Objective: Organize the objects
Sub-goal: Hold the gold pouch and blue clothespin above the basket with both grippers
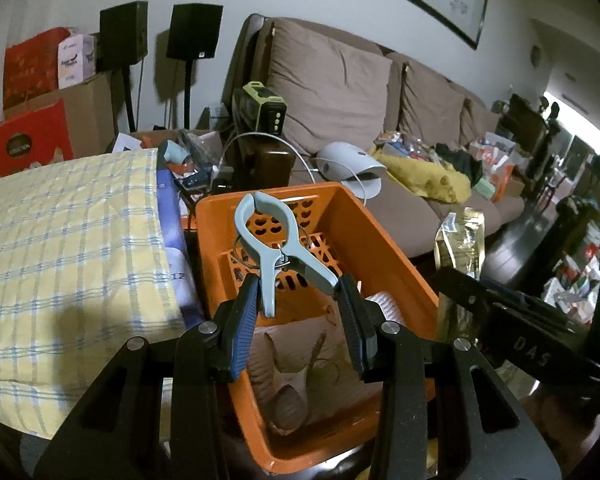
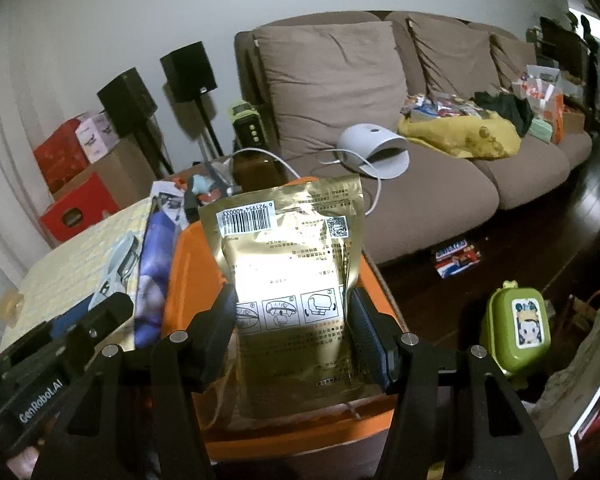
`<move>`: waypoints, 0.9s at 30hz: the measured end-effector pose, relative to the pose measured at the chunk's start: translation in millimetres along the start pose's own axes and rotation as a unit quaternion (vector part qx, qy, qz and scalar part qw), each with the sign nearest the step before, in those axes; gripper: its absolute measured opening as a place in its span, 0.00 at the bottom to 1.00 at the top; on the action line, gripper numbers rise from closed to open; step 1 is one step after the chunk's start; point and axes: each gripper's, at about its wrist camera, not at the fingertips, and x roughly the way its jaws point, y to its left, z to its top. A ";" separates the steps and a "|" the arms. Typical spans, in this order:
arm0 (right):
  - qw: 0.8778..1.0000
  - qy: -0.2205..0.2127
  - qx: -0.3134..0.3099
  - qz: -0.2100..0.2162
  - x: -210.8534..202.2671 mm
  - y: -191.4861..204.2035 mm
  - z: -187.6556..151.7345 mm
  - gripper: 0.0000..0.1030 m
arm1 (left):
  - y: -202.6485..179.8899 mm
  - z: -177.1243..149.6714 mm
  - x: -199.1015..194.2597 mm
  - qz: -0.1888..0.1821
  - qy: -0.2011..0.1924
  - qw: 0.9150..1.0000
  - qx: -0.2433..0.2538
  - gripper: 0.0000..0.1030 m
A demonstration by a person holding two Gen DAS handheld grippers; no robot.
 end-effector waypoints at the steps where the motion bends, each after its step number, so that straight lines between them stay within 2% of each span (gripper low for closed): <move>1: 1.000 0.001 0.002 -0.002 0.3 -2.5 0.1 0.57 | -1.5 -1.6 2.7 -0.001 -0.001 1.000 -0.002 0.36; 6: 1.000 0.004 0.018 -0.008 0.3 -20.0 0.2 0.57 | -18.4 -11.1 22.0 -0.013 0.004 1.000 0.026 0.36; 10: 1.000 0.012 0.013 -0.021 3.0 -25.1 -3.2 0.57 | -21.9 -18.5 28.1 -0.021 0.002 0.999 0.025 0.36; 13: 0.999 0.017 0.014 -0.023 5.9 -28.4 -4.5 0.57 | -25.2 -26.7 29.3 -0.020 -0.005 0.999 0.044 0.36; 18: 0.999 0.029 -0.002 -0.030 12.3 -23.9 -7.6 0.57 | -15.3 -35.0 35.2 -0.033 -0.004 0.999 0.022 0.36; 23: 0.998 0.045 -0.025 -0.034 19.9 -19.2 -11.8 0.57 | -17.0 -40.5 33.0 -0.033 -0.010 0.999 0.031 0.36; 27: 0.998 0.045 -0.018 -0.027 19.4 -22.1 -12.2 0.57 | -12.4 -36.9 30.6 -0.034 -0.016 0.999 0.022 0.36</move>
